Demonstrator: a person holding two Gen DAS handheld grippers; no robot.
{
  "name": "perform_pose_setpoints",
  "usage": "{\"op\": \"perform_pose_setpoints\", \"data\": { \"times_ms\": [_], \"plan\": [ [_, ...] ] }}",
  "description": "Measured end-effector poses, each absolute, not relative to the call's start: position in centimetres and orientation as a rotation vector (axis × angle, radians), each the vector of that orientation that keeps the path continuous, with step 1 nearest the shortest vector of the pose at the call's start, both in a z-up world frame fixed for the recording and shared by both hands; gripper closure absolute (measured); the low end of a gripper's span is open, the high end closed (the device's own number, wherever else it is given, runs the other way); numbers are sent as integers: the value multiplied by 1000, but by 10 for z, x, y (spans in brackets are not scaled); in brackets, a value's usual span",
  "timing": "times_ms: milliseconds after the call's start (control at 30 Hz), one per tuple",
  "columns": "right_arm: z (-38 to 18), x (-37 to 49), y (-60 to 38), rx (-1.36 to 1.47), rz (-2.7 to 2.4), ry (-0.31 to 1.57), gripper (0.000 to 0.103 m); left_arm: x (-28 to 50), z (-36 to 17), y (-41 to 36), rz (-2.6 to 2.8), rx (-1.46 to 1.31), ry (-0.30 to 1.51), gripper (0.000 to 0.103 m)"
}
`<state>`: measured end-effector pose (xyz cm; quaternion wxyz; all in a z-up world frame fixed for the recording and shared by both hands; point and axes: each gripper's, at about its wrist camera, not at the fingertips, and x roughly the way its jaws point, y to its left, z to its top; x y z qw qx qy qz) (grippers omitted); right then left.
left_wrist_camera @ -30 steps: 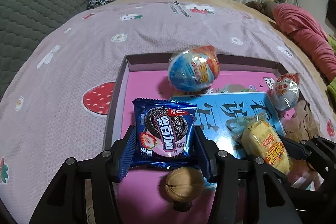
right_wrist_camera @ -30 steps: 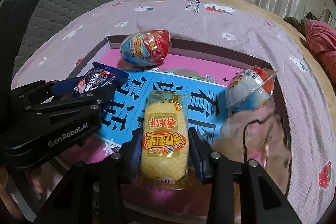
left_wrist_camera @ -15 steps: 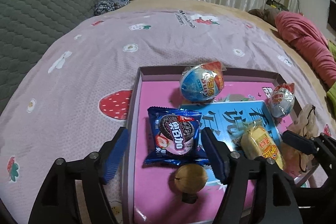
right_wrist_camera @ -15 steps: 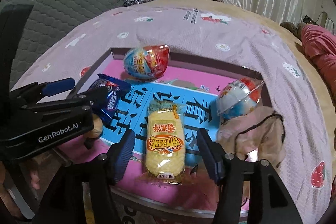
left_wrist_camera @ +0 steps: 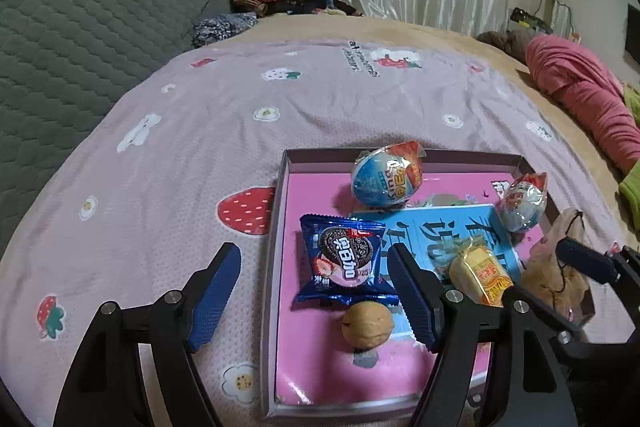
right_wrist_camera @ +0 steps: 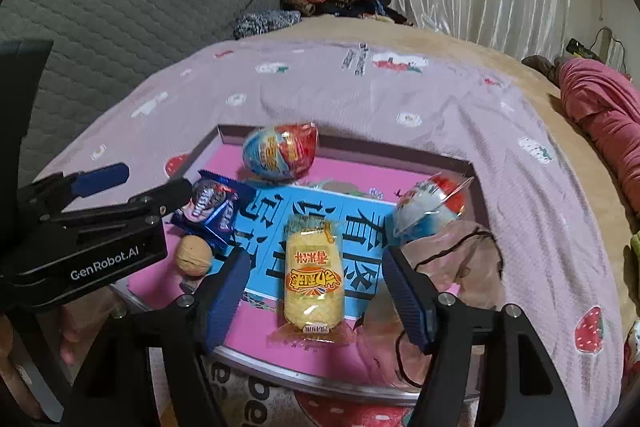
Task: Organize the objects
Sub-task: 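Pull both grippers back from the tray toward the sponge cake and green ring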
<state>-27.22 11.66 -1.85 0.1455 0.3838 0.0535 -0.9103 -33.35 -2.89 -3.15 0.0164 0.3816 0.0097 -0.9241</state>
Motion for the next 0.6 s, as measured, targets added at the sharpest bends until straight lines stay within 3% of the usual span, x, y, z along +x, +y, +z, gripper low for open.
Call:
{"op": "perform_pose_setpoints", "data": {
  "times_ms": [167, 600],
  "plan": [
    [-1, -260, 122, 1047, -2661, 125, 25, -319, -23, -34, -2870, 1171, 41, 26],
    [49, -216, 127, 993, -2727, 135, 20, -264, 19, -41, -2867, 1141, 23, 25]
  ]
}}
